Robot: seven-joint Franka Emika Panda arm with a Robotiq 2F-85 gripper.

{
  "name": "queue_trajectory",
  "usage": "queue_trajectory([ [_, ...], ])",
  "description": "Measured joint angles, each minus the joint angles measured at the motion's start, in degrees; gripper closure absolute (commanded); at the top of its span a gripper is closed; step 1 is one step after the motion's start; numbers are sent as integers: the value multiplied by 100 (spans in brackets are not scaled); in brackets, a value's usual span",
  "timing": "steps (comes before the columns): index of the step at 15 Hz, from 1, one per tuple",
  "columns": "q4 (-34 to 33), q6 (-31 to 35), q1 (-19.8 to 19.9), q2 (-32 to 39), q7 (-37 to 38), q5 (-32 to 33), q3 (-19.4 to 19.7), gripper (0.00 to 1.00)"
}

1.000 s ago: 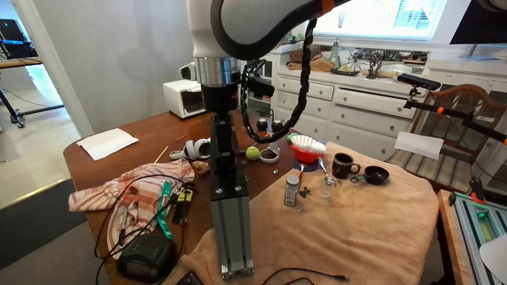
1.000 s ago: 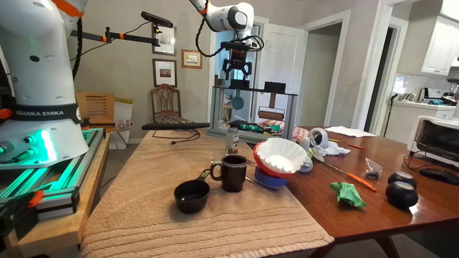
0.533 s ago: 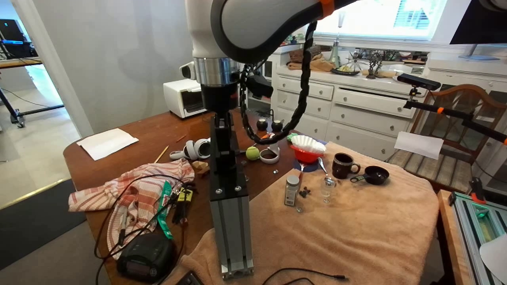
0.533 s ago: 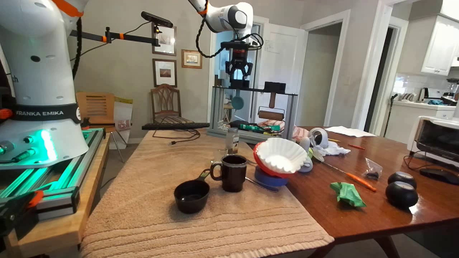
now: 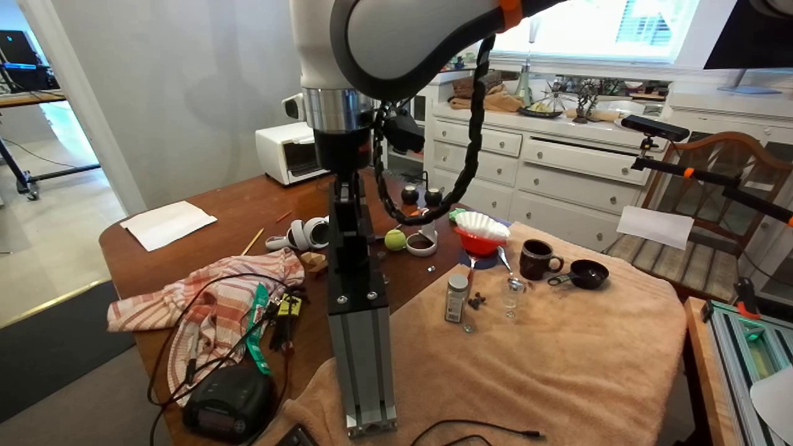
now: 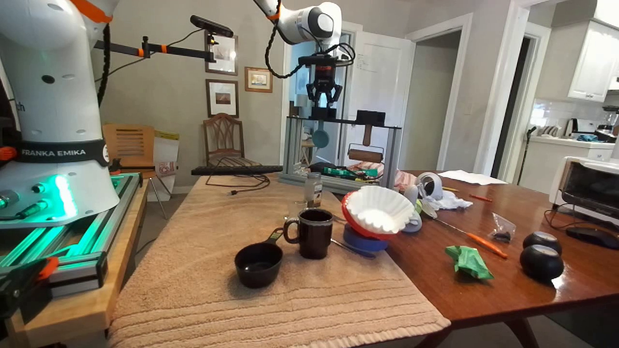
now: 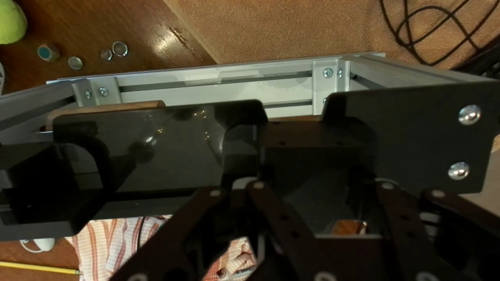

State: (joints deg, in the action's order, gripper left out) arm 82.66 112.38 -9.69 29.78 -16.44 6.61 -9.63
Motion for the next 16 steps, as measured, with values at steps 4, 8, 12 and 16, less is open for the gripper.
queue_trajectory([
  [4, -3, -13, 7, -4, -19, -8, 0, 78],
  [8, 2, -260, 74, -141, -186, -118, -3, 78],
  [12, -3, -1112, 174, -416, -419, -140, 0, 78],
  [16, 76, -1779, 270, -686, -340, -148, 87, 78],
])
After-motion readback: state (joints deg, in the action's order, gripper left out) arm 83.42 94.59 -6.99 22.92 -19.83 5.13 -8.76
